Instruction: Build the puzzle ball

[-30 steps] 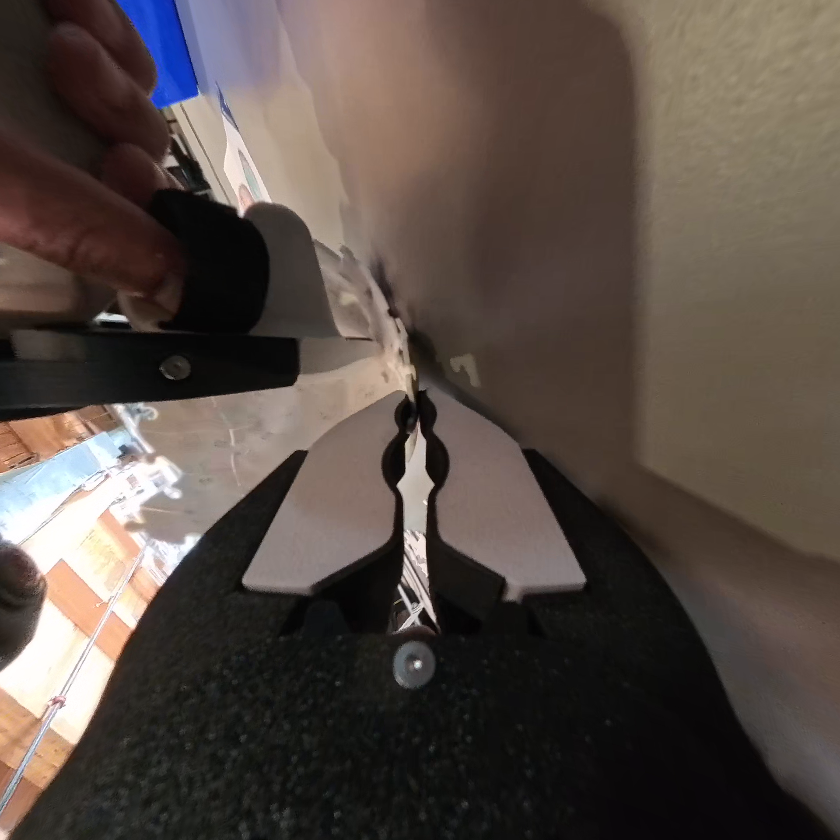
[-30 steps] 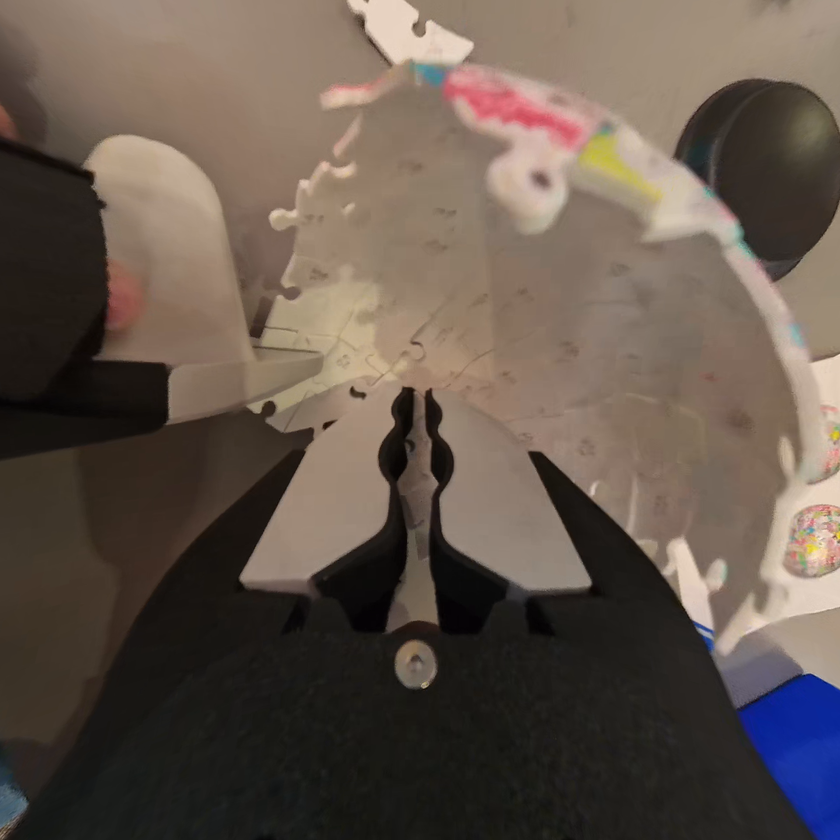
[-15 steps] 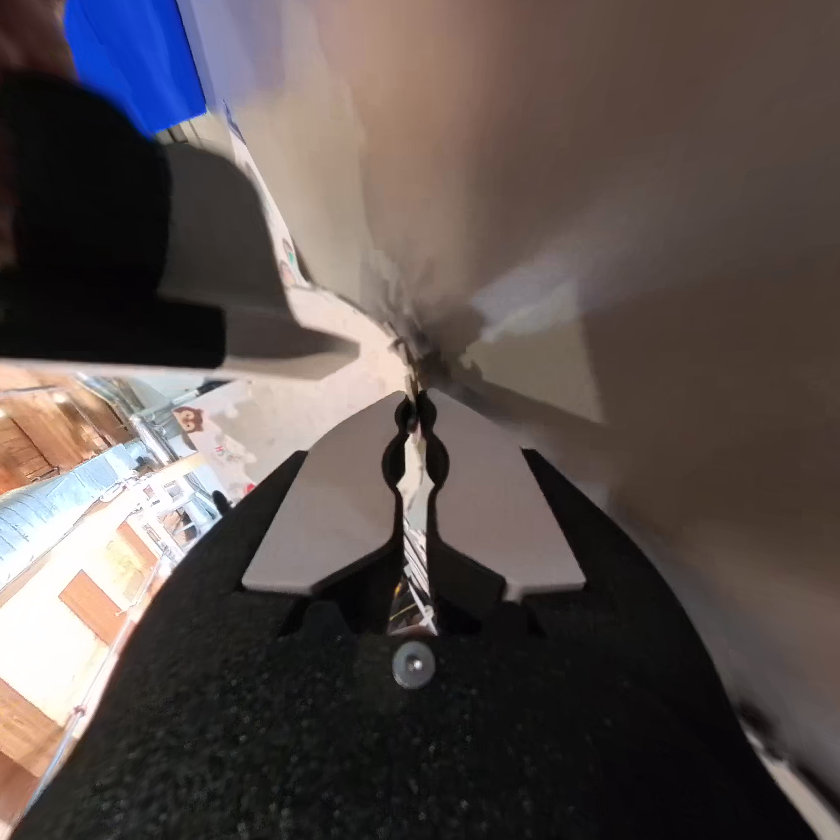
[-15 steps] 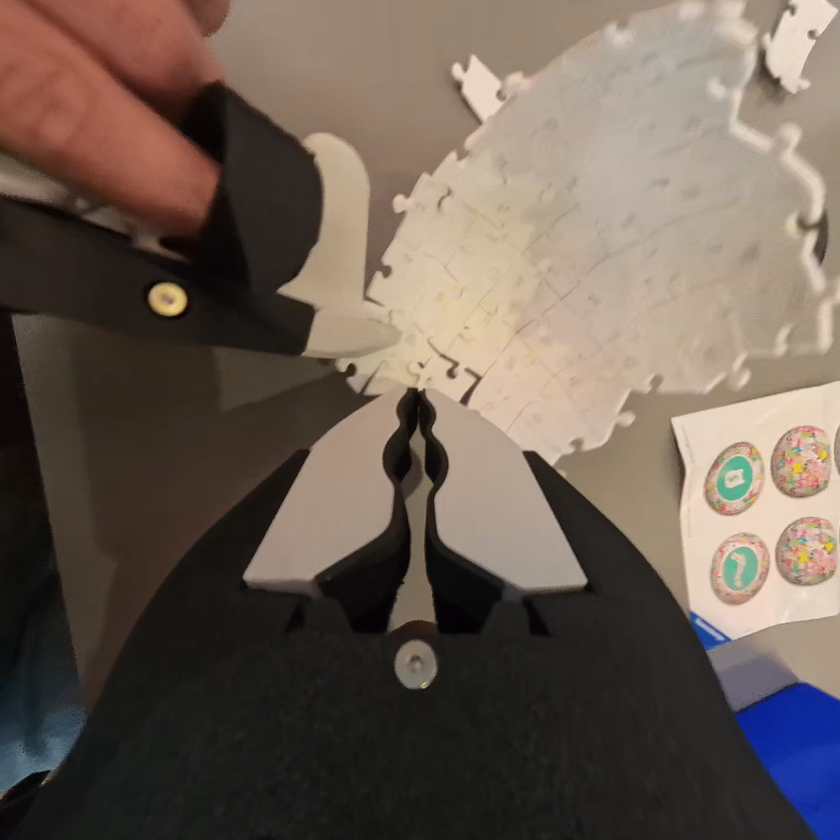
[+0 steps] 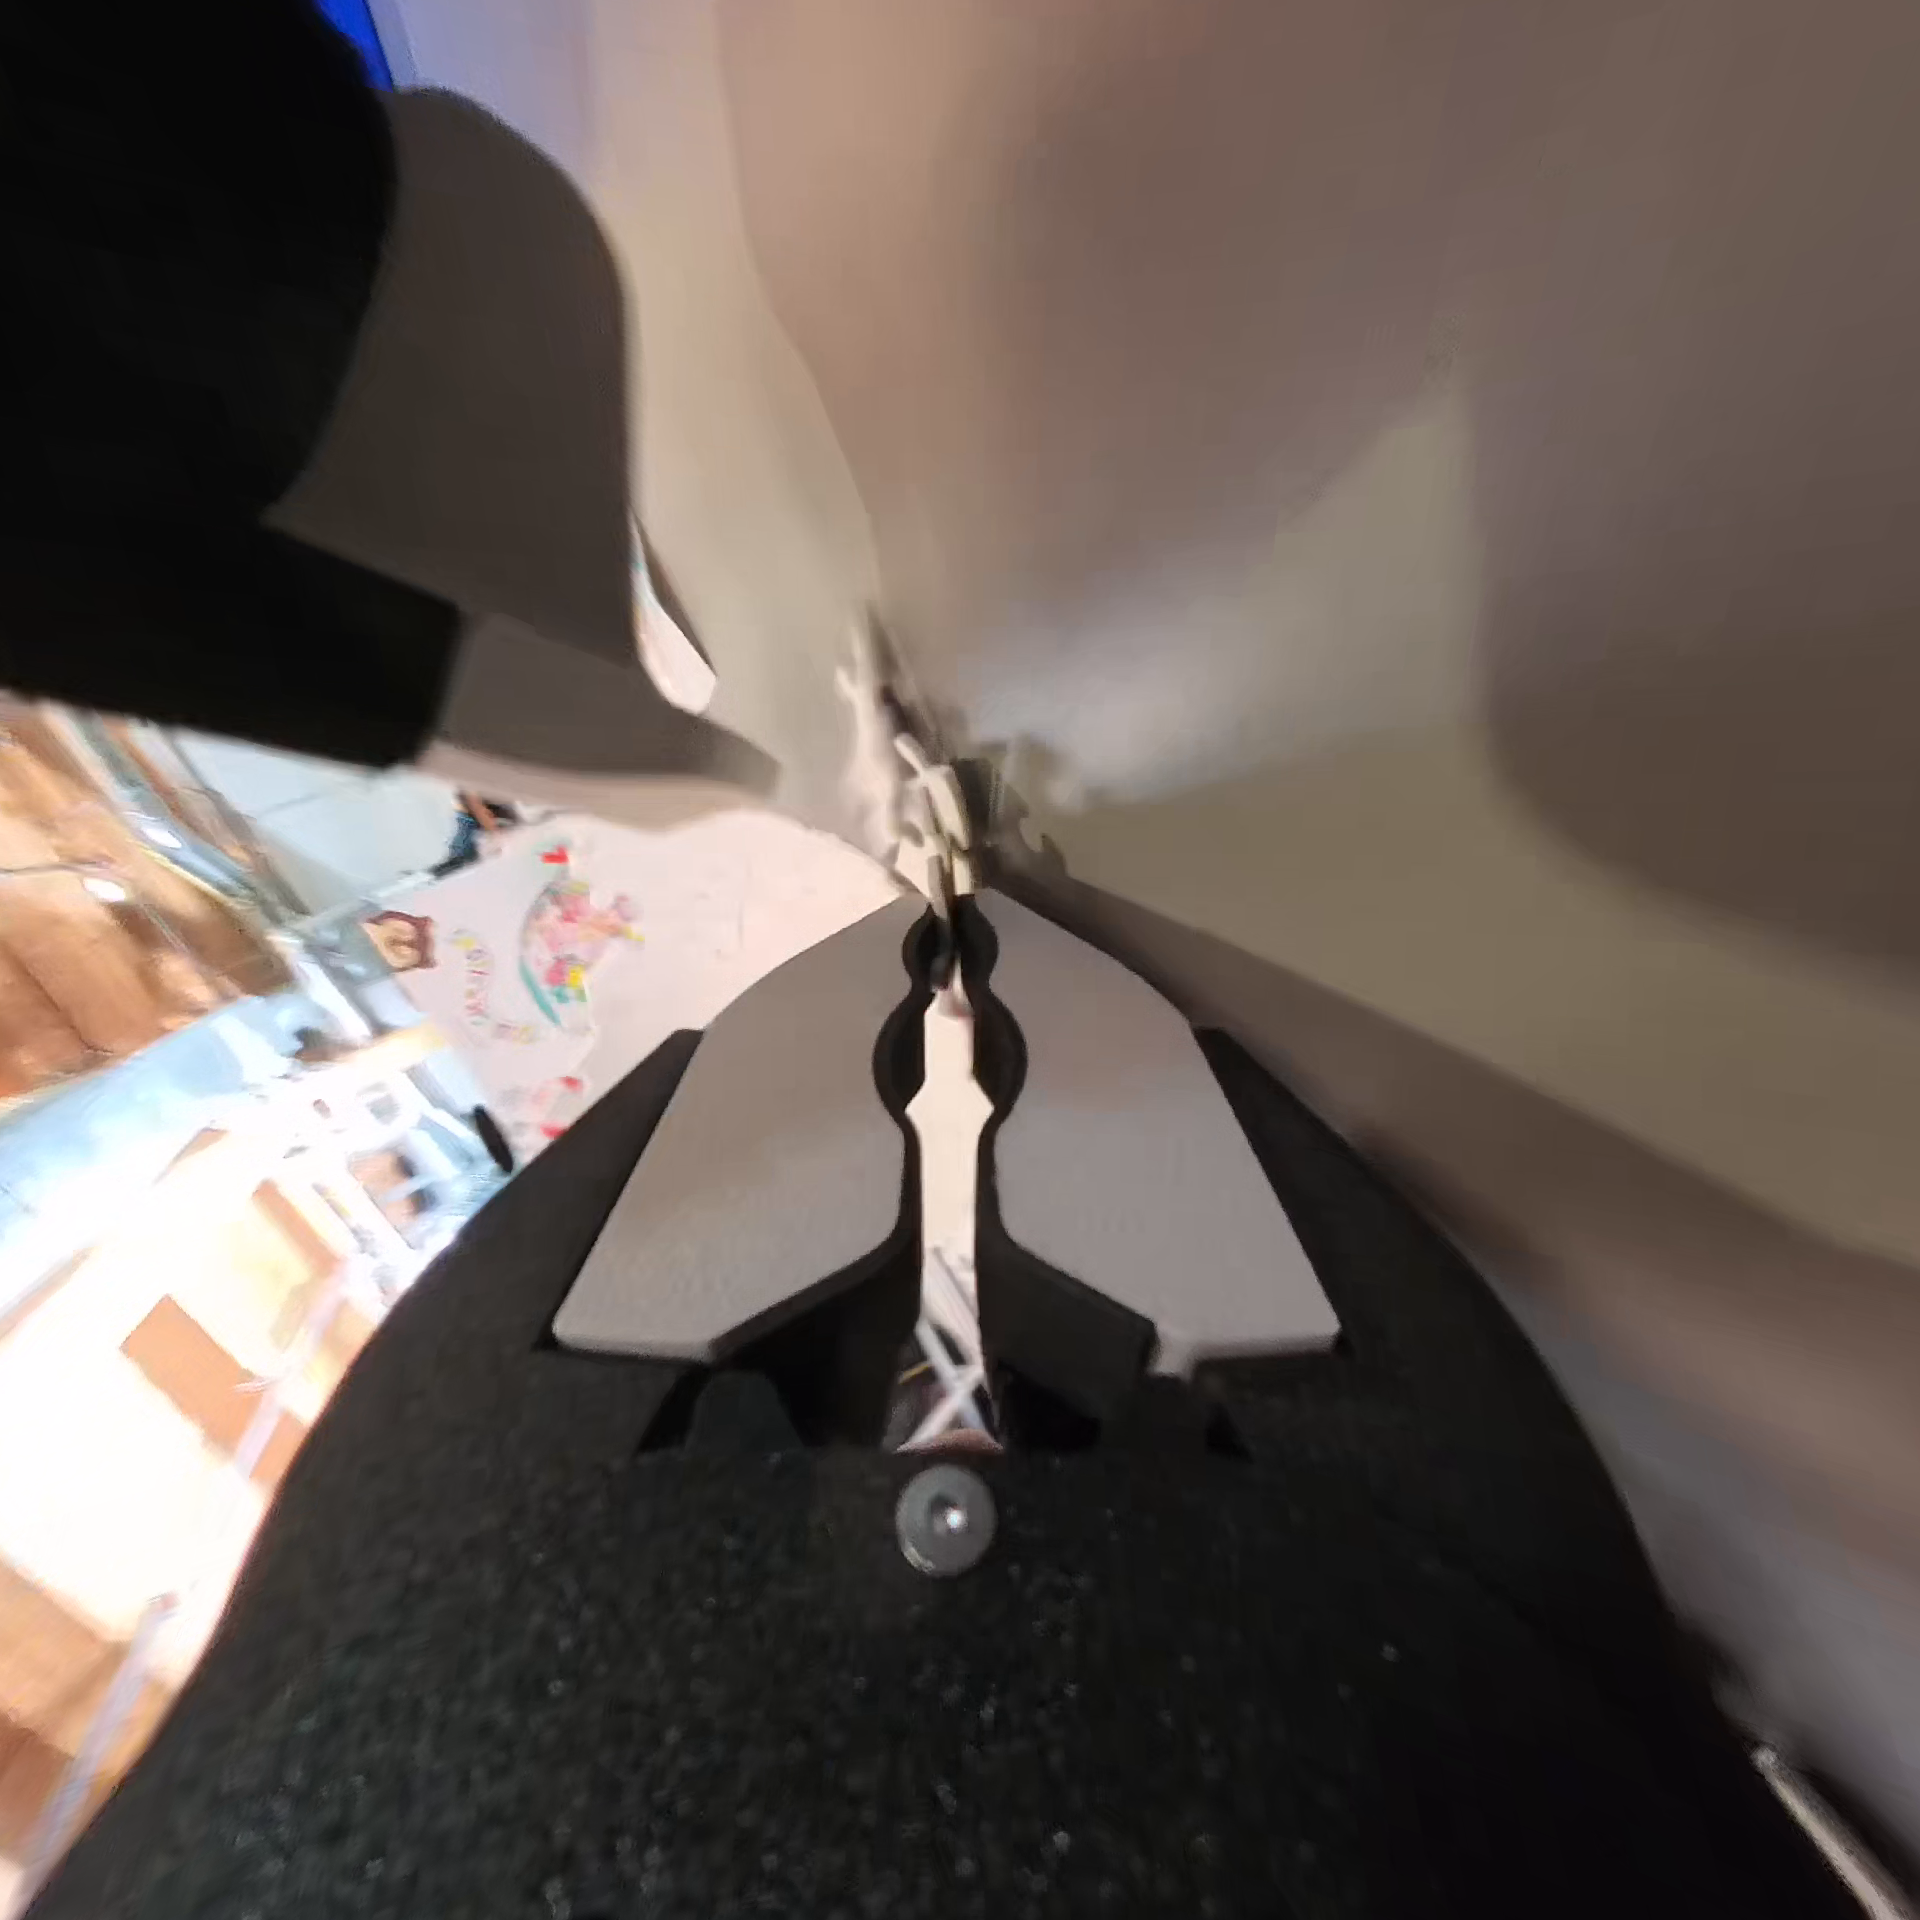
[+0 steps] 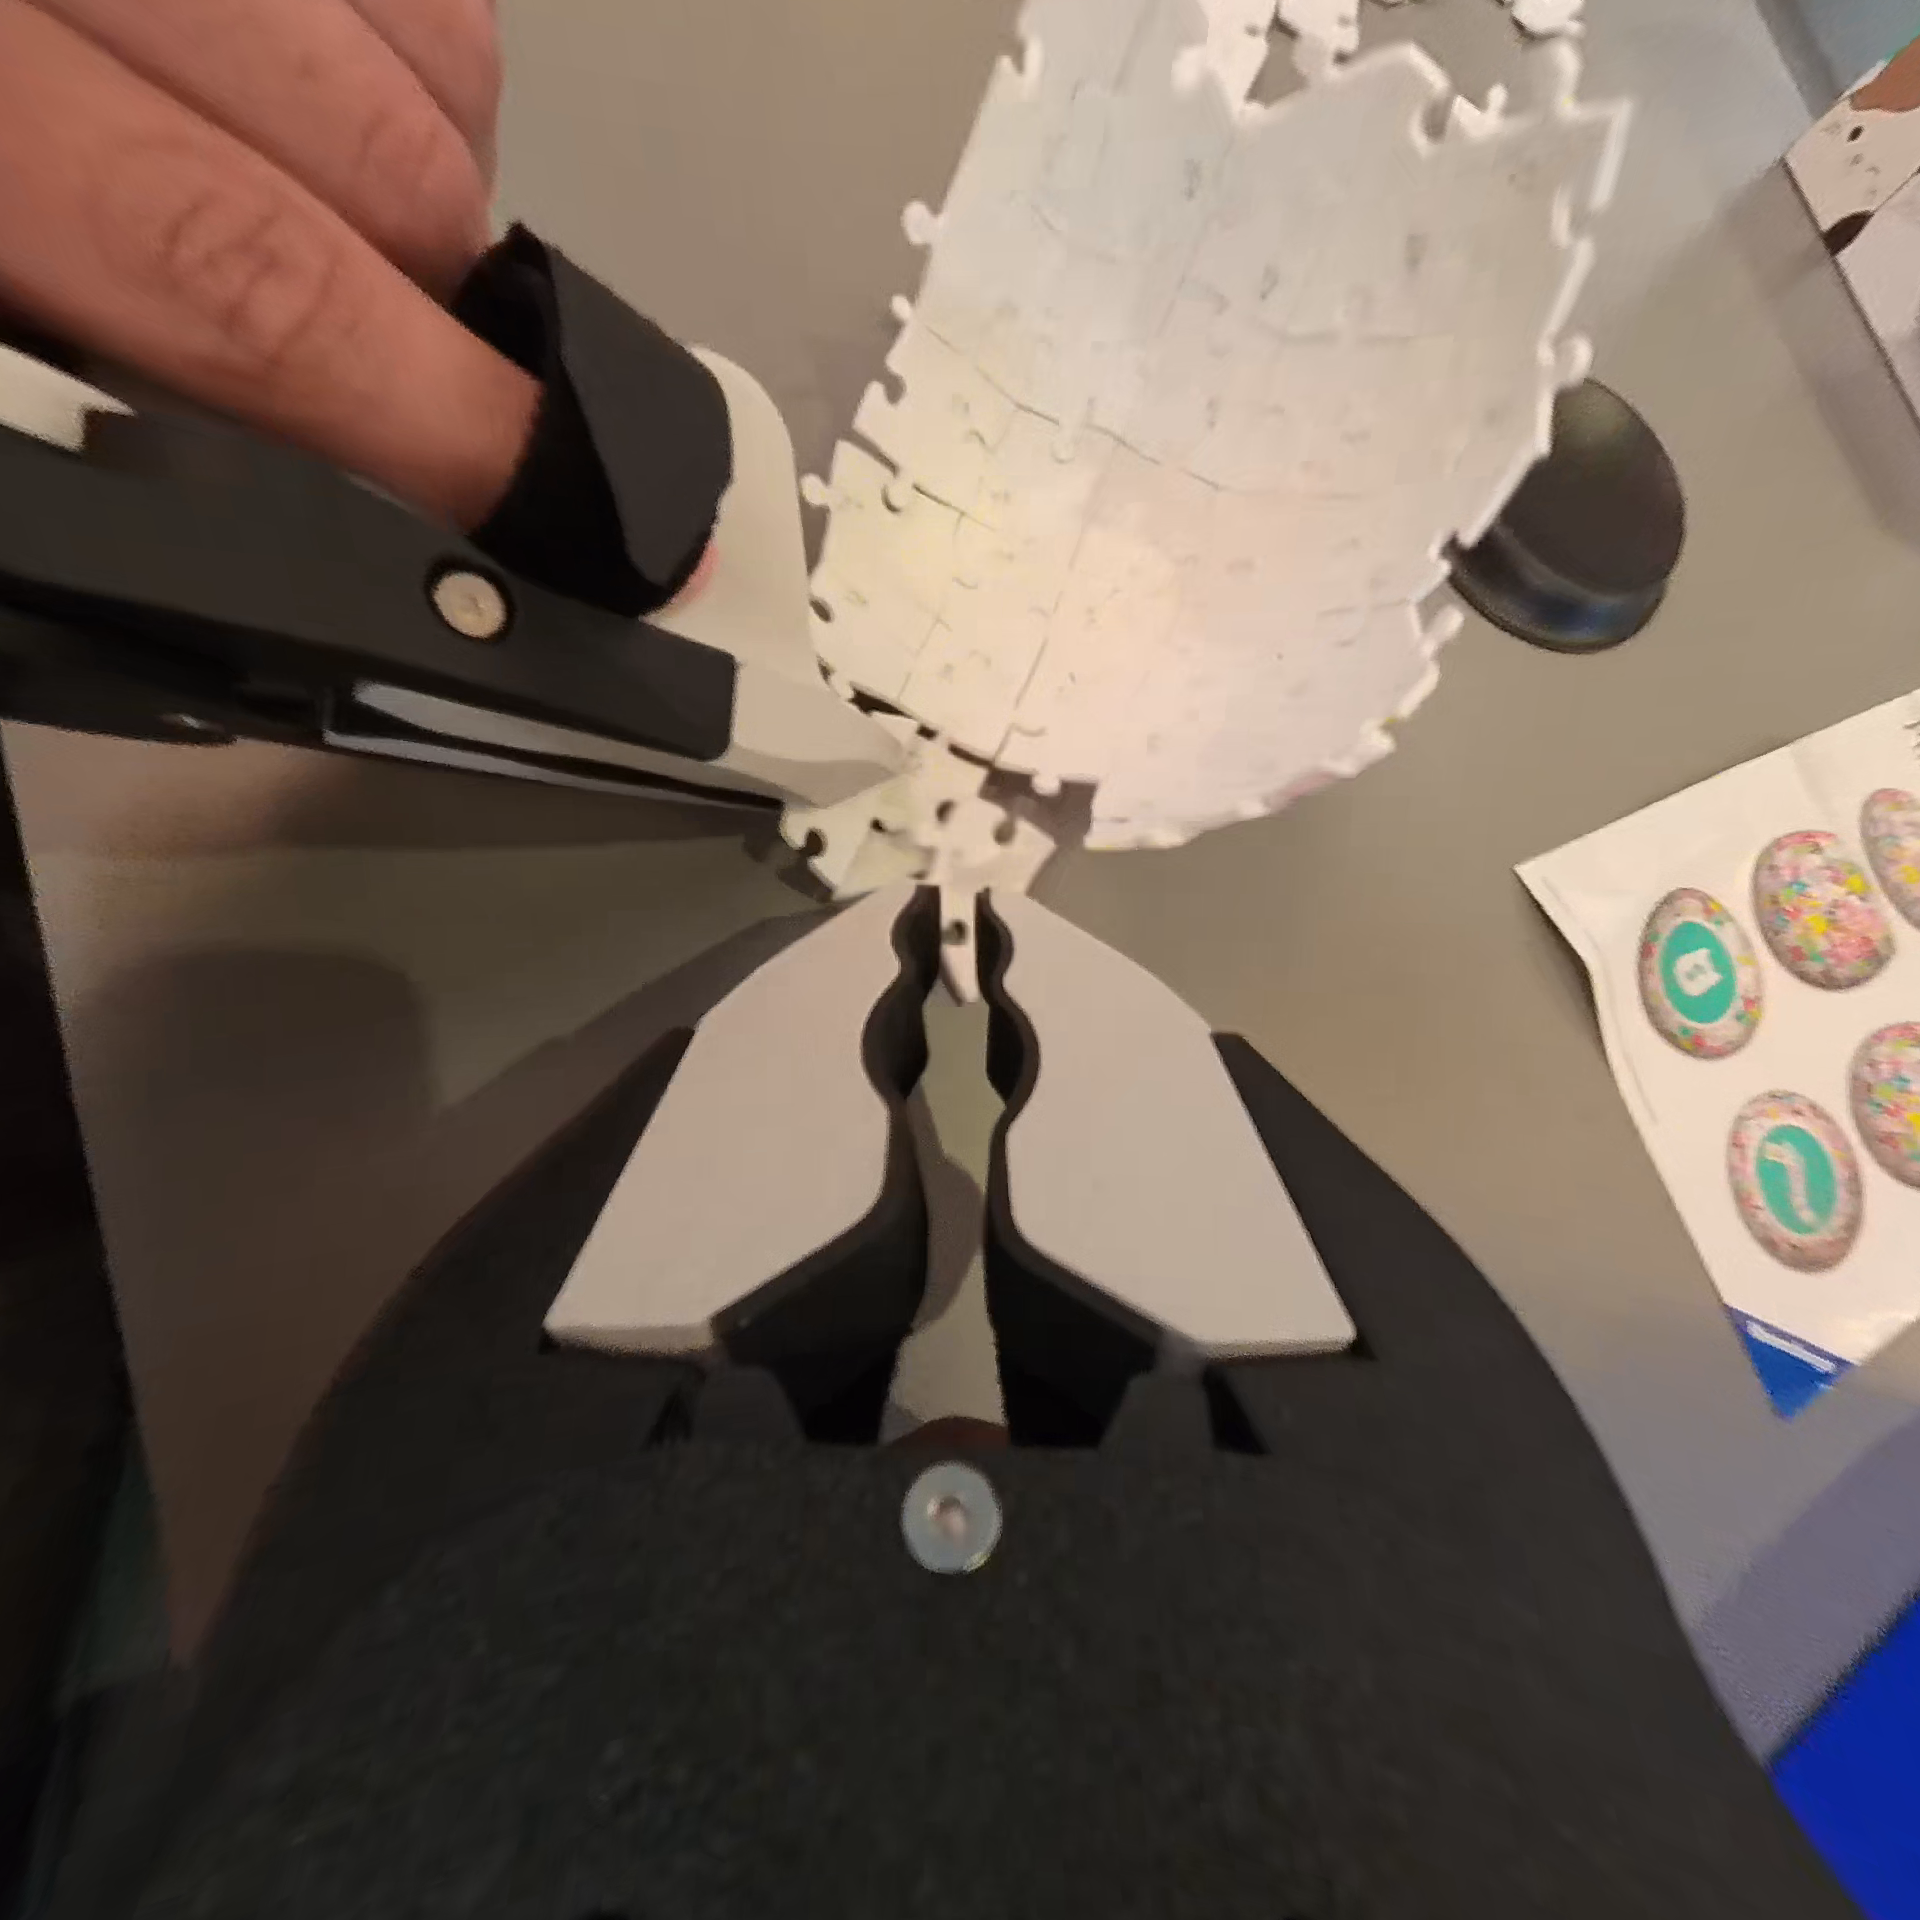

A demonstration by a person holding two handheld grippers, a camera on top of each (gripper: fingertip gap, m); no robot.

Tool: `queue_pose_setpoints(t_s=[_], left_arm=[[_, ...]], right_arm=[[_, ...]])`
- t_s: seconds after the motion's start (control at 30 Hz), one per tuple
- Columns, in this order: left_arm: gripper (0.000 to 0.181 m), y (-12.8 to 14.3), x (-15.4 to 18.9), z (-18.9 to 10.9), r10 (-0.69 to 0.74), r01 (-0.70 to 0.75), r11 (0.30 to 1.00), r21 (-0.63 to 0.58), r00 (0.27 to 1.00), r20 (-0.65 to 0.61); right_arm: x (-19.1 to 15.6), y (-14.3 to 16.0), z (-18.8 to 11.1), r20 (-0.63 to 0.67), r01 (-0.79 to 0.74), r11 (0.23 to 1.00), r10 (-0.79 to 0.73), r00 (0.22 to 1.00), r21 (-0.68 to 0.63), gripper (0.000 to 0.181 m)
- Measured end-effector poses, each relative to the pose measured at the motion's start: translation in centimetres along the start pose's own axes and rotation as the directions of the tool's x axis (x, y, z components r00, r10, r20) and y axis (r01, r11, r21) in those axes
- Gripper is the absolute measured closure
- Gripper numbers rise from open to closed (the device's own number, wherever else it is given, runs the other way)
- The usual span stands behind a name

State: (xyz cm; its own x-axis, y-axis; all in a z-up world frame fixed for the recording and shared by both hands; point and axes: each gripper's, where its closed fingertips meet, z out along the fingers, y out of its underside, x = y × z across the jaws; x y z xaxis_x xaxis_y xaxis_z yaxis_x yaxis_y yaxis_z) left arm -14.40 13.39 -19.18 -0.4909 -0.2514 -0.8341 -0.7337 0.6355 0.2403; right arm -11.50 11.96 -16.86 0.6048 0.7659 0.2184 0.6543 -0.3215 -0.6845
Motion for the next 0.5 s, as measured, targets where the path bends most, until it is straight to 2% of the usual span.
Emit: queue_pose_setpoints(t_s=[0.2,0.33,0.5], left_arm=[[0.176,0.0,-0.3,-0.8,-0.107,0.109,0.994,0.028,0.993,-0.04],[0.158,1.1,0.4,-1.4,-0.218,0.219,0.976,0.002,0.97,-0.111],[0.154,2.1,0.9,-2.9,-0.33,0.334,0.943,0.013,0.936,-0.126]], right_arm=[[-0.3,0.4,0.4,-0.006,0.018,1.0,-0.018,1.0,-0.021,0.172],[-0.1,0.5,-0.5,0.012,-0.065,0.998,0.065,0.998,0.023,0.172],[0.0,1.3,-2.0,-0.006,-0.183,0.98,0.184,0.983,0.079,0.172]])
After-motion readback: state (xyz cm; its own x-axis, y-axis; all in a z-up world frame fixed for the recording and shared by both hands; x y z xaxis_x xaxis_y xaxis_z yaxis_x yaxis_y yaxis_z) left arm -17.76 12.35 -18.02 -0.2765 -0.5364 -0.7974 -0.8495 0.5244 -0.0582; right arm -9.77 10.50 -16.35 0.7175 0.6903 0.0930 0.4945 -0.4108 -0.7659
